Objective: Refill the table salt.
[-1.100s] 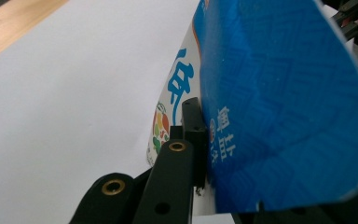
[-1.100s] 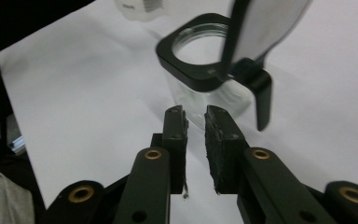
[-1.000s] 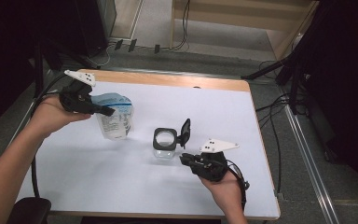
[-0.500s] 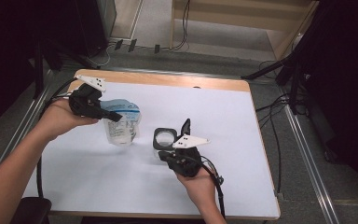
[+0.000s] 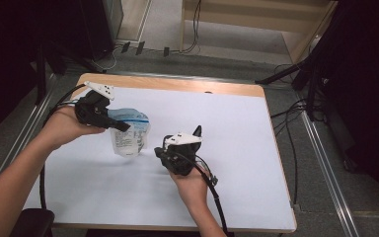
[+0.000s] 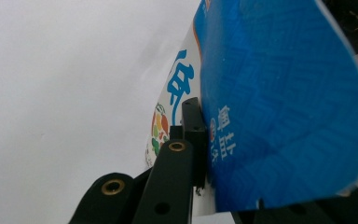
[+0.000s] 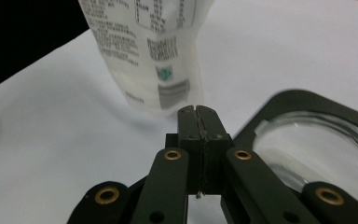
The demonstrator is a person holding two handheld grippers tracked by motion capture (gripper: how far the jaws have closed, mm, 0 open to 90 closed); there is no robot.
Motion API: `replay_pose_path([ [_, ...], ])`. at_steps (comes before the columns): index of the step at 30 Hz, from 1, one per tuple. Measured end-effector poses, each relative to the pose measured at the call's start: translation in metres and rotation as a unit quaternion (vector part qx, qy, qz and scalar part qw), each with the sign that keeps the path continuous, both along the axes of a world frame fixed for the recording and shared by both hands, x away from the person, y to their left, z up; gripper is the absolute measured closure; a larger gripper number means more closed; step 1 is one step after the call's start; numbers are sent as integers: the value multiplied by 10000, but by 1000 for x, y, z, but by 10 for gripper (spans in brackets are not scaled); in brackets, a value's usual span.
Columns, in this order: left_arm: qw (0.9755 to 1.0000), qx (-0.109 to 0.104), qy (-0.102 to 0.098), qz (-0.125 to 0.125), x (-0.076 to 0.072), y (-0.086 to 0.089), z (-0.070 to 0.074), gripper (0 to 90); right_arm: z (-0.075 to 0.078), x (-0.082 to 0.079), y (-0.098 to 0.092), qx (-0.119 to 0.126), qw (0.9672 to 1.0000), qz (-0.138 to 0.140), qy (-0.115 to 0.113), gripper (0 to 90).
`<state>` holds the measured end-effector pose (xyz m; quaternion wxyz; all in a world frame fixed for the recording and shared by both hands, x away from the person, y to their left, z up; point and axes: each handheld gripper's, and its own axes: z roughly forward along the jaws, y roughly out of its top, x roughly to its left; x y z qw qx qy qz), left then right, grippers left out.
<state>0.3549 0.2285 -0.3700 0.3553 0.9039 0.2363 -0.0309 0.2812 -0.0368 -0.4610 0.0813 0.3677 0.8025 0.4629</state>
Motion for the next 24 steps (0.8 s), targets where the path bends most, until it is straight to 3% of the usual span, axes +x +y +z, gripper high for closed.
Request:
replay_pose_path([
  [8, 10000, 6, 42, -47, -2, 1, 0, 900, -4, 9, 22, 11, 9999, -147, 16, 900],
  [15, 9999, -53, 96, -108, -5, 1, 3, 900, -4, 10, 26, 7, 9994, -315, -140, 900],
  [24, 9994, -95, 206, -266, -6, -7, 3, 900, -8, 6, 33, -103, 9991, -327, -237, 900],
])
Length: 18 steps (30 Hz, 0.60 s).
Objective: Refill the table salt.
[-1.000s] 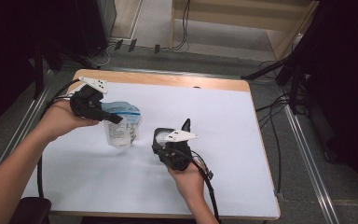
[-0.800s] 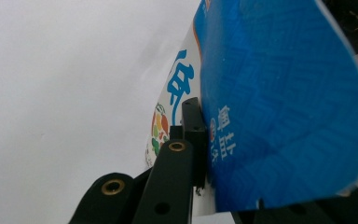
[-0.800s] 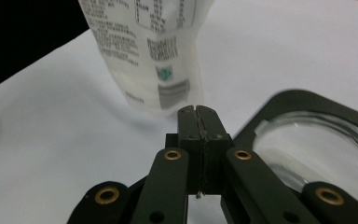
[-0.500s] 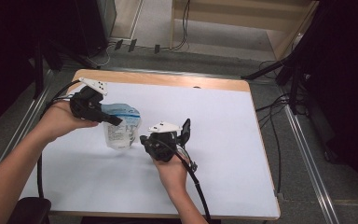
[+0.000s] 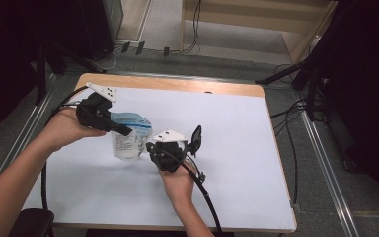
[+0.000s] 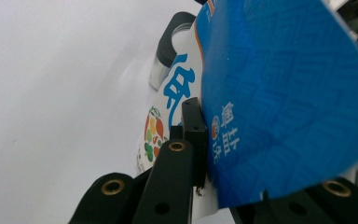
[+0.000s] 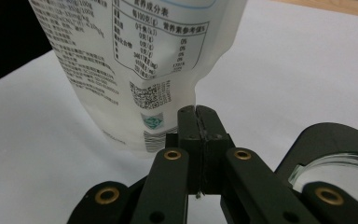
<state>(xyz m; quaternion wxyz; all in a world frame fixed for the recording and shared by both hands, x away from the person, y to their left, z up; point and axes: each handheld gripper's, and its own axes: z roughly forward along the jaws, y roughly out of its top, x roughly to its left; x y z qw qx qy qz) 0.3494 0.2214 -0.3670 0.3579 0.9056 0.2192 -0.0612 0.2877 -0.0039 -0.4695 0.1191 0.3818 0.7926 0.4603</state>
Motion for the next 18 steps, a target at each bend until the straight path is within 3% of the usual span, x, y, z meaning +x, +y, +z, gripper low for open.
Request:
replay_pose_path([
  [4, 10000, 60, -29, 40, -2, -1, 3, 900, -1, -2, 0, -48, 9998, -67, -164, 900],
  [9, 9998, 175, -15, 40, -4, 2, 5, 900, 0, -3, -4, 6, 9999, -99, -137, 900],
  [14, 9998, 49, 173, -81, -4, 1, 5, 900, -2, 0, -1, 134, 9997, -144, -114, 900],
  [18, 9995, -100, 280, -63, -3, -3, 8, 900, -9, -1, 7, 50, 9998, -42, -175, 900],
])
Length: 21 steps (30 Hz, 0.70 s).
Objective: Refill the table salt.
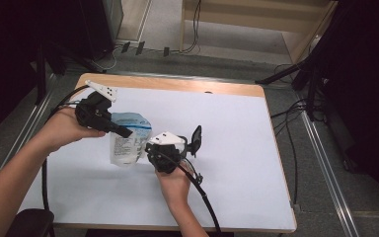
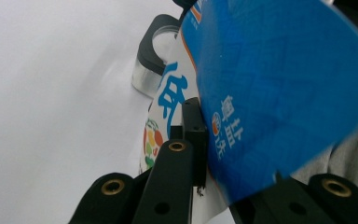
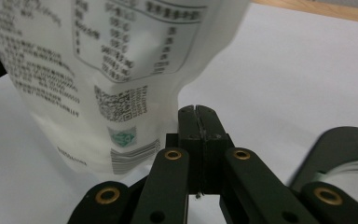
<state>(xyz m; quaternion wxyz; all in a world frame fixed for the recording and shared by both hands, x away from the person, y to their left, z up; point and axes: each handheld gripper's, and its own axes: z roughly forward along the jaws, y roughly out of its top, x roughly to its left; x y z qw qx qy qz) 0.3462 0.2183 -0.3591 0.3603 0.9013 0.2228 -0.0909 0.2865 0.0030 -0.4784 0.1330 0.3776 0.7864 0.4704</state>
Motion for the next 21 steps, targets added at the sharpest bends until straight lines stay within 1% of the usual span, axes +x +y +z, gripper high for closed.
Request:
replay_pose_path([
  [3, 9999, -26, 76, 59, 4, -4, 0, 900, -4, -4, 3, 65, 9999, 52, -139, 900],
  [5, 9999, 6, 96, 64, 6, -9, -1, 900, -6, -5, 2, 112, 9998, 59, -170, 900],
  [6, 9999, 13, 101, 65, 6, -11, -1, 900, -7, -6, 2, 169, 9997, 42, -159, 900],
  [7, 9999, -1, 110, 57, 7, -14, -1, 900, -8, -6, 2, 176, 9997, 19, -146, 900],
  [9, 9999, 23, 122, 52, 7, -19, -1, 900, -9, -8, 1, 227, 9996, 4, -186, 900],
  [12, 9999, 73, 136, 61, 9, -29, -2, 900, -11, -10, 0, 230, 9994, -11, -243, 900],
  [13, 9998, 89, 158, 87, 10, -31, -2, 900, -12, -10, -1, 270, 9993, -11, -253, 900],
  [16, 9997, 106, 210, 23, 14, -40, -4, 900, -14, -11, -3, 287, 9991, -51, -305, 900],
  [19, 9997, 146, 201, 7, 15, -46, -5, 900, -15, -11, -6, 312, 9988, -103, -373, 900],
  [21, 9996, 196, 221, 4, 16, -51, -5, 900, -17, -12, -8, 371, 9986, -134, -355, 900],
])
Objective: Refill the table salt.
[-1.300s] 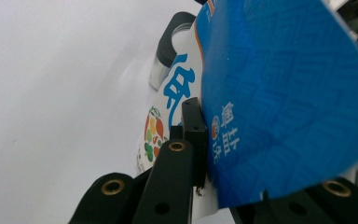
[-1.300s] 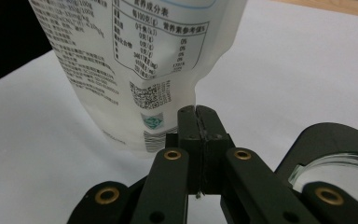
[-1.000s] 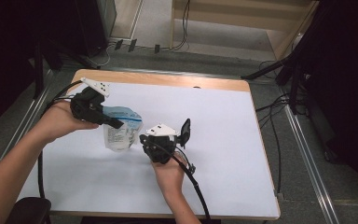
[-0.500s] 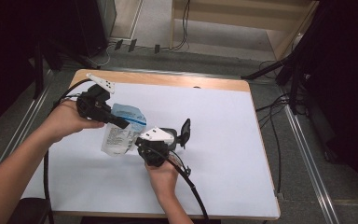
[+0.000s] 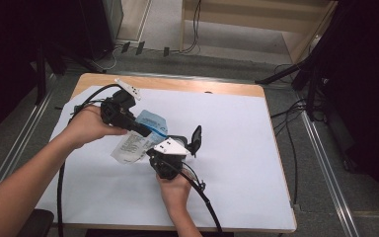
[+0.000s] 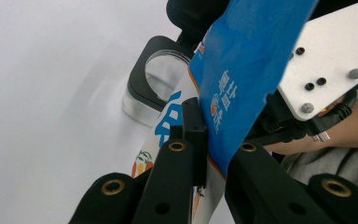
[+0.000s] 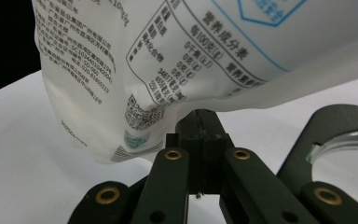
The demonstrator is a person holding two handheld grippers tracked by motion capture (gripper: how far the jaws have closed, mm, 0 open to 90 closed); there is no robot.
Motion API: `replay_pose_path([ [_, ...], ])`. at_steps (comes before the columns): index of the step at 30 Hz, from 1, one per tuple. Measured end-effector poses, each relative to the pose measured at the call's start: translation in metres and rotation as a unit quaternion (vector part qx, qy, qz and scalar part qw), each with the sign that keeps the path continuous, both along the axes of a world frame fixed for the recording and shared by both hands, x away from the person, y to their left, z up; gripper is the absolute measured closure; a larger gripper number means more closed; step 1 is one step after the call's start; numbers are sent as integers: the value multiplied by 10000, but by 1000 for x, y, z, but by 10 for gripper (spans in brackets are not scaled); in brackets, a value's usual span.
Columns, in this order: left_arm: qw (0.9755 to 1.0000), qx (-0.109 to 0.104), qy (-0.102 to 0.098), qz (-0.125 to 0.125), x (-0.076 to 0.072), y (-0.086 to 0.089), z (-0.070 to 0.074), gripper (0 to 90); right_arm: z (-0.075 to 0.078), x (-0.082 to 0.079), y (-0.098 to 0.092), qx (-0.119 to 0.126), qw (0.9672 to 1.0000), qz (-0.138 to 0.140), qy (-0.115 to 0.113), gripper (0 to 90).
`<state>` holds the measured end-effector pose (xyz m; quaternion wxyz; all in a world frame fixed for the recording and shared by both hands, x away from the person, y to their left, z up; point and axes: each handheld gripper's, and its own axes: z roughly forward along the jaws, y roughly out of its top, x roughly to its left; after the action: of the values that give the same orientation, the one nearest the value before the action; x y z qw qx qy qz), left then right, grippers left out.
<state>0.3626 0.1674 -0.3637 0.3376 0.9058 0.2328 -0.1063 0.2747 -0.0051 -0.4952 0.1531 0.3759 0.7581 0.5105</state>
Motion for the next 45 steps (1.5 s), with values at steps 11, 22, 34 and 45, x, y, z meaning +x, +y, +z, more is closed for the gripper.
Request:
replay_pose_path([
  [11, 9995, 300, 54, -21, 4, -25, -3, 900, -6, -2, -5, 137, 9999, 1, 58, 900],
  [22, 9992, 390, 80, 69, 7, -38, -5, 900, -5, -1, -5, 277, 9996, -8, 77, 900],
  [34, 9987, 487, 48, 170, 9, -46, -5, 900, -2, -1, -4, 399, 9992, -37, 84, 900],
  [45, 9972, 701, -10, 254, 10, -56, -5, 900, 0, 0, -2, 553, 9984, -52, 122, 900],
])
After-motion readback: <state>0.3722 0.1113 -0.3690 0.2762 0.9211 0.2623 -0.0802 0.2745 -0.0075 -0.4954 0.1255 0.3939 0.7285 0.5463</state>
